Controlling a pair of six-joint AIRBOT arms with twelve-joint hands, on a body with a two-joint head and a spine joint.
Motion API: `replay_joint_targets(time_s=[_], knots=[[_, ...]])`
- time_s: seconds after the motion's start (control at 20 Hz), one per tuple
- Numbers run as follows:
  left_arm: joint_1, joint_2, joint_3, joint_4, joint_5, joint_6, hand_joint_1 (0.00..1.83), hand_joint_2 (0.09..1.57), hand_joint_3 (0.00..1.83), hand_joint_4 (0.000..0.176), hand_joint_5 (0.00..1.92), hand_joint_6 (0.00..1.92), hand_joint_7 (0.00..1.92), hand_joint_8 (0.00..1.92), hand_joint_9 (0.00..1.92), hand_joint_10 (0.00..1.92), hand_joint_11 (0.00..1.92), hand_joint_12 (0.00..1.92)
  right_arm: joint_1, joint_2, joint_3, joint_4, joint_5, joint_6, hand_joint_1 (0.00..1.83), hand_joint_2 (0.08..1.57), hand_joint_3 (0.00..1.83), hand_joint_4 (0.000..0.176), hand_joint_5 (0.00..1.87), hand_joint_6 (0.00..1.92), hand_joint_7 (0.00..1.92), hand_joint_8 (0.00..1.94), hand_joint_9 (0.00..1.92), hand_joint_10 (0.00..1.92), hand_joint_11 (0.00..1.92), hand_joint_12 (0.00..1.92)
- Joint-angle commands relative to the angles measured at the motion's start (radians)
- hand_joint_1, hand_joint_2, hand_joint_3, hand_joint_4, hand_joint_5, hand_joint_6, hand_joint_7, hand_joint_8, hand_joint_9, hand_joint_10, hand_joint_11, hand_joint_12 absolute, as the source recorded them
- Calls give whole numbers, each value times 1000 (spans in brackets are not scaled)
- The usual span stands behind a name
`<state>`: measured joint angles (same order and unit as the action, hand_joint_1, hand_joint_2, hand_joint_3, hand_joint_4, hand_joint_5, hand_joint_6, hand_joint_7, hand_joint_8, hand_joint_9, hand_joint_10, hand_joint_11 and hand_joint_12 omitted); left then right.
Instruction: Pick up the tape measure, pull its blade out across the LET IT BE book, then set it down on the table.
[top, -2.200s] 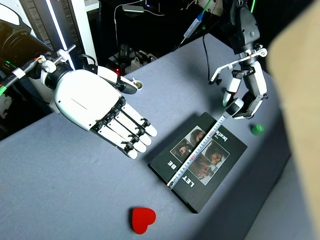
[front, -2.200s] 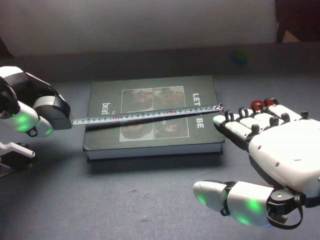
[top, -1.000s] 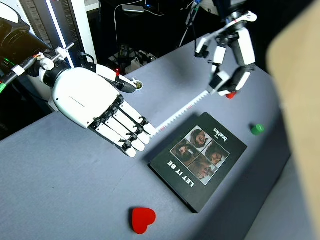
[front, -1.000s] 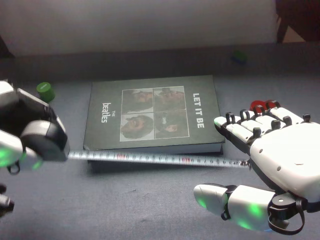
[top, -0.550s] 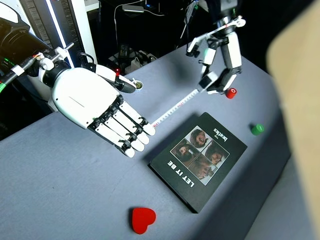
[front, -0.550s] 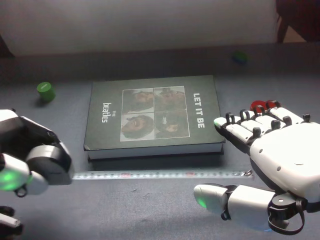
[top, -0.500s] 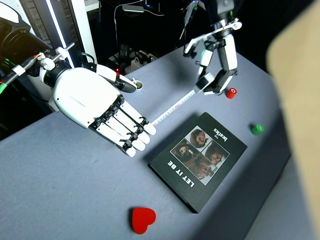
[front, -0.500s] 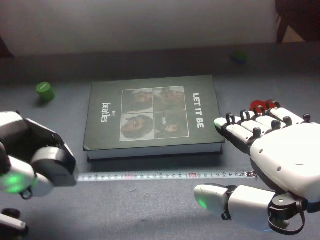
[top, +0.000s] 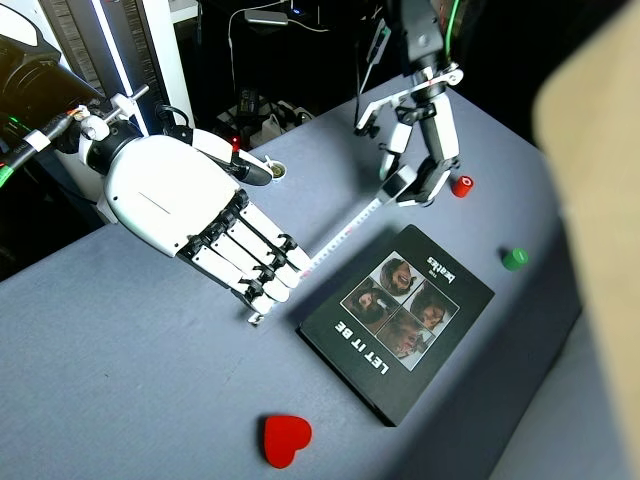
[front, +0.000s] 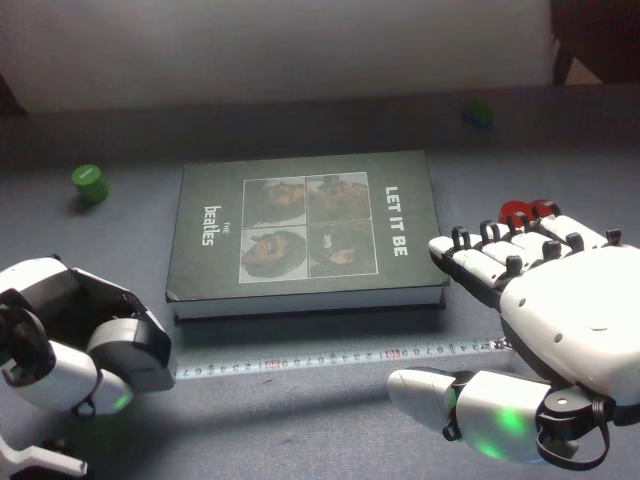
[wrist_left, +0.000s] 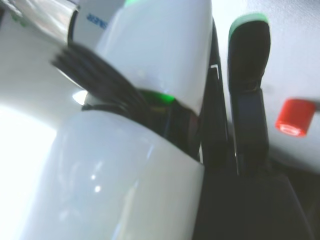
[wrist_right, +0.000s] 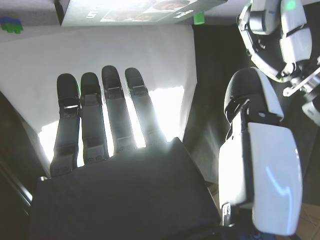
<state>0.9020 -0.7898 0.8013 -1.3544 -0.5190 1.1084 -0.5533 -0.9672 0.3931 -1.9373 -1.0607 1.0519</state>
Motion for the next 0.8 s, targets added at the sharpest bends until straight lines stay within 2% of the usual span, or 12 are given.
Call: replay_joint_targets(time_s=[0.0,0.35,0.45,0.75], knots=[[-2,-3,10,34,-61,-19,1495,1074,0,0,910,917,1070,653,1049,919,917,1431,4,0,-6,-84,-52,9,0,1066,1,0,137,4,183,2,153,3,0,693],[15,-15,16,64,-73,-56,1496,1075,0,0,915,907,1091,631,1039,935,890,1454,2,-1,-6,-87,-52,9,0,1066,1,0,131,0,182,1,153,2,0,695],[15,-15,16,71,-73,-62,1487,1113,1,0,835,1051,962,807,958,1061,852,1547,2,-1,-6,-87,-52,9,0,1067,1,0,131,1,179,2,151,1,0,677],[20,-11,14,84,-73,-67,1477,1160,1,0,726,1211,896,957,824,1234,764,1672,2,-1,-6,-89,-53,9,0,1067,1,0,132,2,184,3,152,1,0,673]])
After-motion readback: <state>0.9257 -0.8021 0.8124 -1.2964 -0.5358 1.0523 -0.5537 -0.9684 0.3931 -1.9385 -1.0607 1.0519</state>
